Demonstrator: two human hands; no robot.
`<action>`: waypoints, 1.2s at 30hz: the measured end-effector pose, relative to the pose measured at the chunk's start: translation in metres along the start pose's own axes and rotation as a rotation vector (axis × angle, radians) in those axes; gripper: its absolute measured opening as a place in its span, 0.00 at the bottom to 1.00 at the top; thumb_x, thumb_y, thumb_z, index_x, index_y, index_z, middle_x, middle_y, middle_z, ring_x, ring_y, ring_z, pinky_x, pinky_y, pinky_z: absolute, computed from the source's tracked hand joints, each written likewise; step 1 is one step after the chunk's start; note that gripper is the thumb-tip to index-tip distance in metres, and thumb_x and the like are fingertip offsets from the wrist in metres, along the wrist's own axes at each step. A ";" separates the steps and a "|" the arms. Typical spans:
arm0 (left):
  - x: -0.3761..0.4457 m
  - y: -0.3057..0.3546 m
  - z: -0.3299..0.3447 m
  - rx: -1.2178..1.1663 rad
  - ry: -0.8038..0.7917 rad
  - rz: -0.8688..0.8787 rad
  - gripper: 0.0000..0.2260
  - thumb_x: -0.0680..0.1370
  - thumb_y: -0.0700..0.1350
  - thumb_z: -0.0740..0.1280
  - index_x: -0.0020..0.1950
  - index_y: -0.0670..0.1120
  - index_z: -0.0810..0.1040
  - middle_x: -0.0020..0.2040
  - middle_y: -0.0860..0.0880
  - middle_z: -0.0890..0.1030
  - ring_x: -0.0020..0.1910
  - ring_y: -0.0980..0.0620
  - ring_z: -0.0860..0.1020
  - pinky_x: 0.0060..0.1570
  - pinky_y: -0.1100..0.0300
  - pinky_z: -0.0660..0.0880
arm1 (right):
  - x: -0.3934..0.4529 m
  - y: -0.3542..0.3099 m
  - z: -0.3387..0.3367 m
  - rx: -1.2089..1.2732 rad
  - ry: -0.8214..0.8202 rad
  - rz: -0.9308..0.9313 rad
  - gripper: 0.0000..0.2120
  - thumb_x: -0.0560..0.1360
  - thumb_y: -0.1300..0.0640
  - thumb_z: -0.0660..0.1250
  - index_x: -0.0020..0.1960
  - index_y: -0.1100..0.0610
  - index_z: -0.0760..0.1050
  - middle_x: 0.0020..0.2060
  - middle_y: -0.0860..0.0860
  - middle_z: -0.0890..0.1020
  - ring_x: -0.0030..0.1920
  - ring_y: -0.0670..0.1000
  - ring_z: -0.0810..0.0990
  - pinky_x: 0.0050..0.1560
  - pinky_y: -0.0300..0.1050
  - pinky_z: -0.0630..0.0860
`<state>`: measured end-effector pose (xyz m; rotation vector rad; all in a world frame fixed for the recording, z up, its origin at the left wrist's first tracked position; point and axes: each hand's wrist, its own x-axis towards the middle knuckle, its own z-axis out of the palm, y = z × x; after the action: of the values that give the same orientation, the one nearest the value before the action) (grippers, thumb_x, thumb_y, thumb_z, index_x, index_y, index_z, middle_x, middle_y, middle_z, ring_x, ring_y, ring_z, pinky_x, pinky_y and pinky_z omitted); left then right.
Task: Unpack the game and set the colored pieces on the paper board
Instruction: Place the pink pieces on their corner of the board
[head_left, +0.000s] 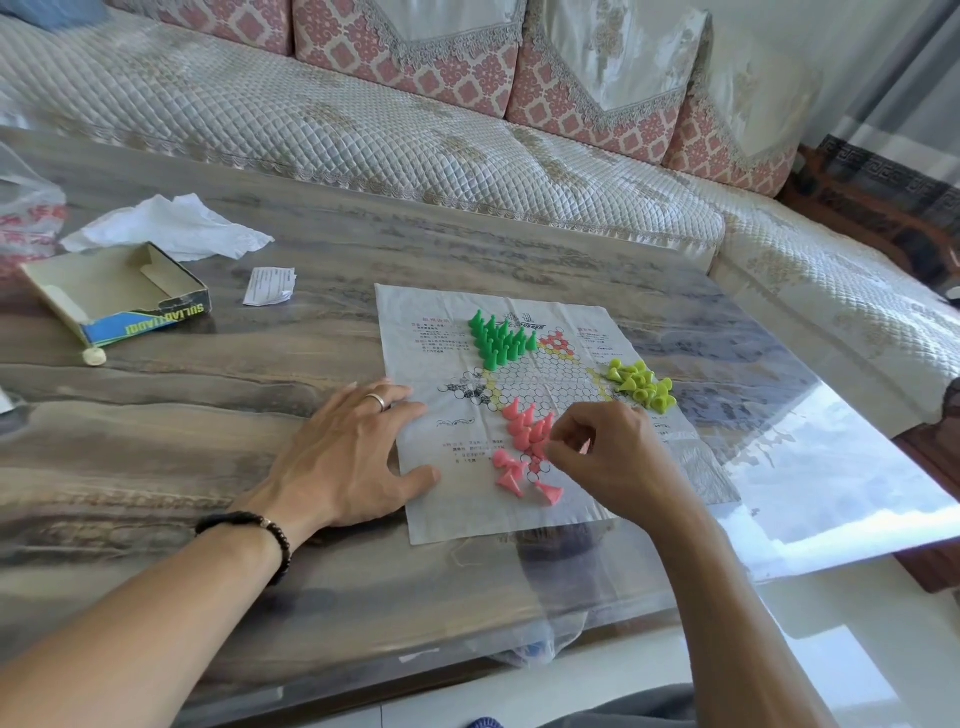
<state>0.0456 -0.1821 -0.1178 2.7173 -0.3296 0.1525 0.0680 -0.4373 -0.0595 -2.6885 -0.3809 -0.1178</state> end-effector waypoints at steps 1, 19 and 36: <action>0.000 0.000 0.000 0.004 0.000 0.000 0.41 0.64 0.73 0.51 0.72 0.54 0.66 0.75 0.54 0.63 0.75 0.55 0.58 0.74 0.57 0.50 | -0.003 0.000 -0.002 0.007 -0.050 -0.005 0.05 0.69 0.54 0.73 0.36 0.49 0.79 0.32 0.44 0.81 0.32 0.40 0.77 0.34 0.34 0.73; 0.000 -0.001 0.001 0.002 -0.003 0.003 0.42 0.64 0.73 0.50 0.72 0.53 0.67 0.75 0.54 0.64 0.75 0.55 0.58 0.75 0.55 0.51 | -0.008 0.018 -0.009 0.014 0.022 0.079 0.06 0.72 0.59 0.70 0.40 0.48 0.78 0.36 0.42 0.79 0.36 0.39 0.77 0.34 0.29 0.68; 0.001 -0.004 0.004 0.002 0.000 0.003 0.42 0.63 0.73 0.50 0.72 0.53 0.67 0.75 0.53 0.64 0.74 0.55 0.59 0.75 0.54 0.50 | -0.002 0.010 0.005 -0.086 0.015 0.057 0.07 0.70 0.64 0.69 0.38 0.52 0.78 0.28 0.42 0.76 0.30 0.41 0.74 0.30 0.30 0.69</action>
<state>0.0476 -0.1800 -0.1229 2.7185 -0.3336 0.1543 0.0688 -0.4446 -0.0678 -2.7791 -0.3004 -0.1402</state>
